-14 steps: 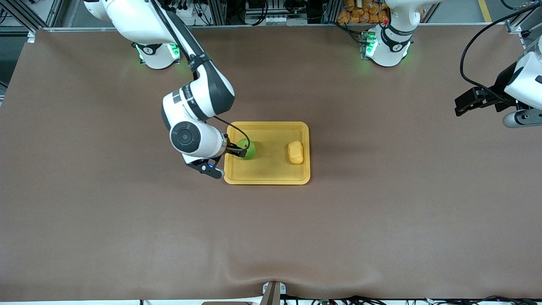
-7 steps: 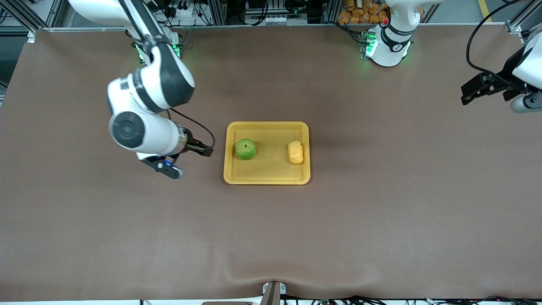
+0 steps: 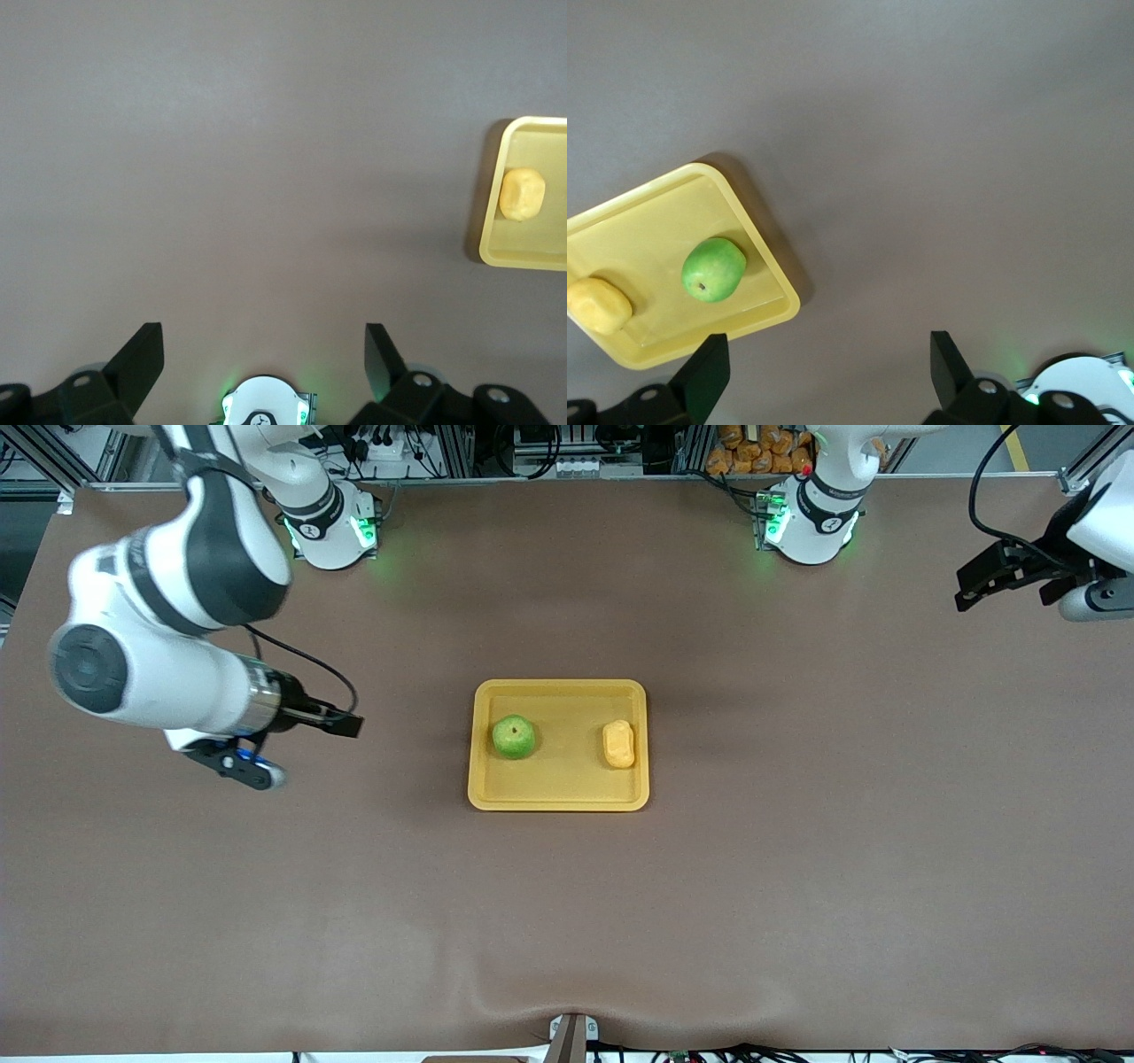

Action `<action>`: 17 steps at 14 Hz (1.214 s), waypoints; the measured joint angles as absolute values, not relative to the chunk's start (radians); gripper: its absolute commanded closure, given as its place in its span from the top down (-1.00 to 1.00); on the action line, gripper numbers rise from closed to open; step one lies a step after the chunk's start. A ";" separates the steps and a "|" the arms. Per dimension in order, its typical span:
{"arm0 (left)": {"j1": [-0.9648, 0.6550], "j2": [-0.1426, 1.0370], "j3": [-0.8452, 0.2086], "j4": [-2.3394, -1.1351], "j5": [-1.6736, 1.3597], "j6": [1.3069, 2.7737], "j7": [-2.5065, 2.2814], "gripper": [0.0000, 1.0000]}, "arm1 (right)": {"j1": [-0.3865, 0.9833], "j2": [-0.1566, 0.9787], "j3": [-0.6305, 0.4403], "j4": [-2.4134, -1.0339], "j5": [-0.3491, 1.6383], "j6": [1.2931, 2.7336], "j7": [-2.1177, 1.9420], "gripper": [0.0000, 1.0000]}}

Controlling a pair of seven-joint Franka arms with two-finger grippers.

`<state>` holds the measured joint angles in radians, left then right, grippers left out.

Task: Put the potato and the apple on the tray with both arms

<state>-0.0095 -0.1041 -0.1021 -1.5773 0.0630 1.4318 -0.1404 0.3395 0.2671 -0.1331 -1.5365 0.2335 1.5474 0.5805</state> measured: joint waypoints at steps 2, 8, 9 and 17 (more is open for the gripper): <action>-0.016 -0.119 -0.101 -1.594 0.062 1.432 -0.140 1.00 | 0.306 0.238 -0.132 -1.537 0.230 1.518 0.517 1.00; -0.017 -0.122 -0.101 -1.604 0.060 1.432 -0.140 1.00 | 0.219 0.153 -0.118 -1.536 0.189 1.426 0.382 1.00; -0.017 -0.122 -0.101 -1.604 0.060 1.432 -0.140 1.00 | 0.202 0.136 -0.117 -1.536 0.187 1.412 0.353 1.00; -0.017 -0.122 -0.099 -1.604 0.060 1.432 -0.140 1.00 | 0.129 0.027 -0.113 -1.542 0.141 1.332 0.220 1.00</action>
